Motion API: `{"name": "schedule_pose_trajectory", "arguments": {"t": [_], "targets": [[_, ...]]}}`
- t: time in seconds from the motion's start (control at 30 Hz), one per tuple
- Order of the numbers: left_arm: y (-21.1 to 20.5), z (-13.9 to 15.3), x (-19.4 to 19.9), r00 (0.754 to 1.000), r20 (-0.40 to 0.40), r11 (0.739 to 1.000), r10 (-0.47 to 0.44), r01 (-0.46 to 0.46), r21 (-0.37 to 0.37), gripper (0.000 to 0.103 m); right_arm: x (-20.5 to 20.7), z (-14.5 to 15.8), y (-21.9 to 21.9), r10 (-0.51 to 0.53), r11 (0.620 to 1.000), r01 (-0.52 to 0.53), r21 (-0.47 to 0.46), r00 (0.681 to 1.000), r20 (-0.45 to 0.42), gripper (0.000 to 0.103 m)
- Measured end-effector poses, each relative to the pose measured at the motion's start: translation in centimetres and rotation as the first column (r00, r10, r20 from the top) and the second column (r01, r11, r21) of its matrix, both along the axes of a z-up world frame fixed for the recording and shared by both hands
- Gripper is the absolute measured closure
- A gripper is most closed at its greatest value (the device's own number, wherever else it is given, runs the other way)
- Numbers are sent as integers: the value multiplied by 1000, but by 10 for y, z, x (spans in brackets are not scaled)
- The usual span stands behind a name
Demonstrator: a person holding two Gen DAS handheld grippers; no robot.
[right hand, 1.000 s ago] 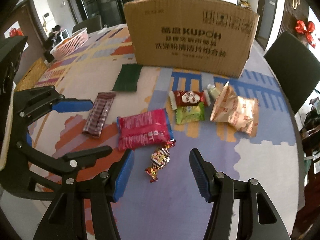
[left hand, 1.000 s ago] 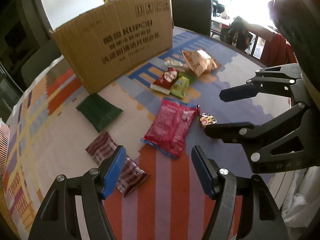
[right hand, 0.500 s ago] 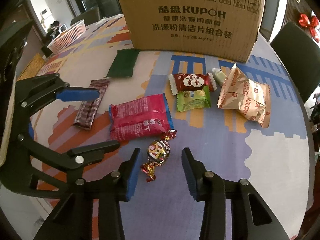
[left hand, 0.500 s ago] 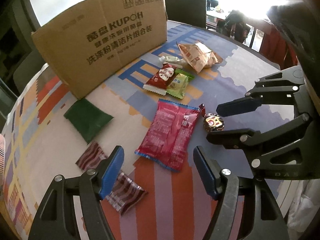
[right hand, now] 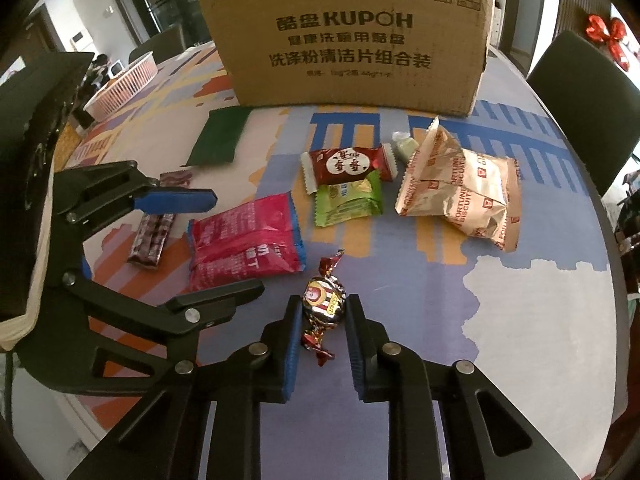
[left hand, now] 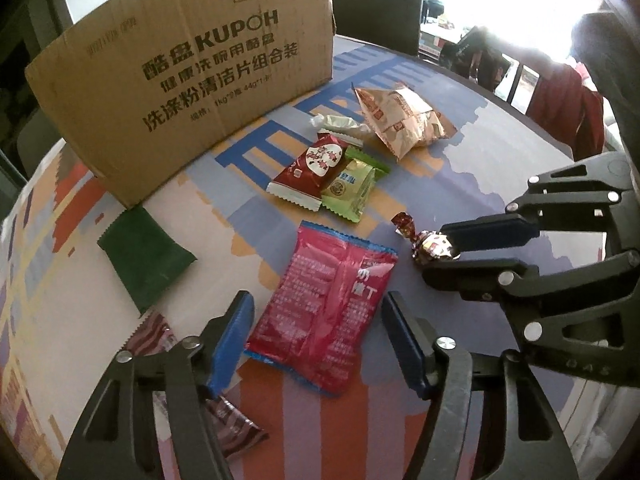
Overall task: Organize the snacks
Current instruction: 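Grasp and lift the chocolate candy with the right tool while the left tool grips the red biscuit pack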
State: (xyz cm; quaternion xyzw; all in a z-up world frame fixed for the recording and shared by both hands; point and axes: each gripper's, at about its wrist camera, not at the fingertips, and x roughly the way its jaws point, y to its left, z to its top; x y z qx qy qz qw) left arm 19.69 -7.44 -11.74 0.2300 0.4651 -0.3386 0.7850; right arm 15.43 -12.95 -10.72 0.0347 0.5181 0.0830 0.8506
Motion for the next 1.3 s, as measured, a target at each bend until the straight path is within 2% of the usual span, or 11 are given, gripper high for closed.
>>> {"name": "schedule_pose_trajectory", "arguments": {"t": [0.07,0.13,0.23,0.57,0.9,1.0,1.3], "targets": [[0,0,1,1000,-8,1000,17,-17,-10,45,0,1,-1,4,1000,-4,9,1000,2,81],[-2,0,2,999,-28,999,34,-35,-23,55,0,1,-1,9,1000,-9,15,1000,5,81],[0,2,2,996,-54,996,68,-71,-49,60,-1,3,-1,16,1000,-16,23,1000,15,81],[9,10,-5,970,-80,965,232,-239,-111,62,-10,10,-8,29,999,-31,44,998,48,81],[24,41,-19,915,-48,896,401,-403,-185,62,-20,30,-19,42,997,-50,63,993,113,81],[28,56,-20,901,-28,879,432,-428,-212,62,-20,40,-22,39,997,-49,67,989,141,81],[33,103,-16,879,61,854,473,-440,-279,62,-10,77,-23,33,996,-53,75,969,246,81]]}}
